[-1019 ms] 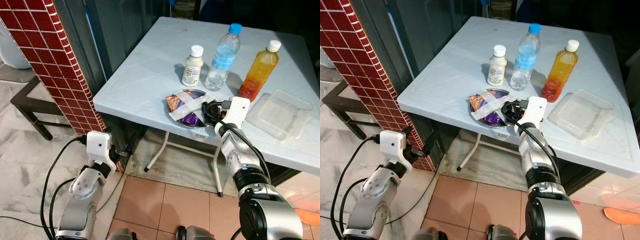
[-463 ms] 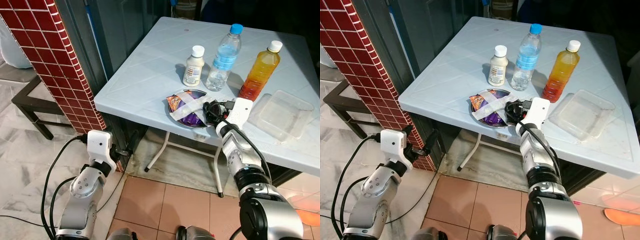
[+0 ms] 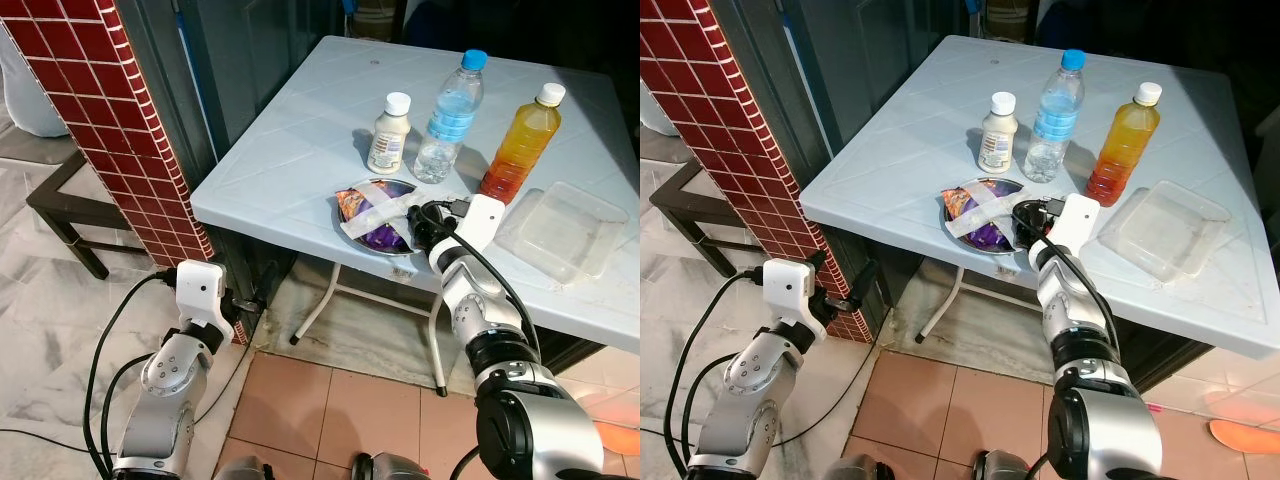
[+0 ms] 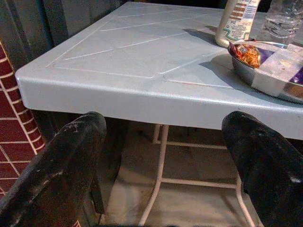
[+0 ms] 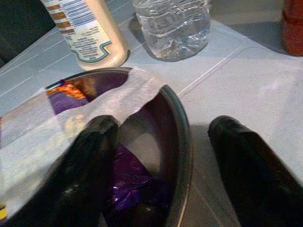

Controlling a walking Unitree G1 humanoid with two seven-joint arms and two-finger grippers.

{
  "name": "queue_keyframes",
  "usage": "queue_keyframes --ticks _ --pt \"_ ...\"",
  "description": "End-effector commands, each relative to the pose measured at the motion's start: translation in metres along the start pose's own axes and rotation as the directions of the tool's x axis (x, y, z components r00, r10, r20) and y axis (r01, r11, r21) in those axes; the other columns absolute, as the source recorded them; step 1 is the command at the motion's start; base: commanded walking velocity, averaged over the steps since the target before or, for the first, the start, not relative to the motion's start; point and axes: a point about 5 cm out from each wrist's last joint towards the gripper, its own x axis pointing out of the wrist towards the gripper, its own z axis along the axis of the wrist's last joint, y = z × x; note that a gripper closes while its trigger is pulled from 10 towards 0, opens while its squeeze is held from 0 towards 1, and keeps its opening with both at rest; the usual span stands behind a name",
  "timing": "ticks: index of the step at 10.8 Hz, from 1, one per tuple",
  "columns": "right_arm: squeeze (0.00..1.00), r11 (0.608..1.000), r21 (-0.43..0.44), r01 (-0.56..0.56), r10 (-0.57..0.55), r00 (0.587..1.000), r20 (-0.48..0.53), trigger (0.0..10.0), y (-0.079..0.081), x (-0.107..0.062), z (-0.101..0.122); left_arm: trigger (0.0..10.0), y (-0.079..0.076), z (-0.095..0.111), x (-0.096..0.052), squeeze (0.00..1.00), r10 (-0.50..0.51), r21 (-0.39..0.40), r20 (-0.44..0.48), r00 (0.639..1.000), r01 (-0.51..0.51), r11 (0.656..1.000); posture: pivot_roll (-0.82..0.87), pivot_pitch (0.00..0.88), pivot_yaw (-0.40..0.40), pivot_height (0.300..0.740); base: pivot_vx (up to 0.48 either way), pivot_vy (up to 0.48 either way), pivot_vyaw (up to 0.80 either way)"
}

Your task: Restocking fridge

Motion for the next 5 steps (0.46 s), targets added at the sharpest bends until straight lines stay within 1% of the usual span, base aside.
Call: queue_keyframes --ticks 1,2,3,4,5 --pt "0.00 0.999 0.006 0.032 -0.031 0.997 -0.069 0.0 -0.002 -0.003 -0.014 10.0 0.000 -0.002 0.001 0.00 0.001 0.006 -0.015 1.000 -0.001 1.000 0.03 0.048 0.022 0.740 0.000 0.000 0.00" --pt "0.00 0.999 0.017 0.038 -0.037 0.997 -0.074 0.1 0.002 -0.003 -0.014 10.0 0.000 -0.002 0.001 0.00 0.000 0.006 -0.015 1.000 0.000 1.000 0.03 0.049 0.021 0.740 0.000 0.000 0.00" --pt "0.00 0.998 0.036 0.051 -0.047 0.995 -0.091 5.3 0.006 -0.004 -0.019 10.0 0.000 -0.002 0.001 0.00 0.000 0.005 -0.015 1.000 0.000 1.000 0.03 0.049 0.021 0.740 0.000 0.000 0.00" --pt "0.00 0.999 0.039 0.022 -0.018 0.995 -0.095 10.0 0.017 -0.007 -0.021 10.0 0.000 -0.002 0.001 0.00 0.001 0.004 -0.015 1.000 -0.001 1.000 0.03 0.050 0.020 0.740 0.000 0.000 0.00" --pt "0.00 0.999 0.047 0.010 -0.006 0.996 -0.091 10.0 0.022 -0.008 -0.021 10.0 0.000 -0.002 0.001 0.00 0.002 0.004 -0.015 1.000 -0.002 1.000 0.03 0.050 0.020 0.740 0.000 0.000 0.00"
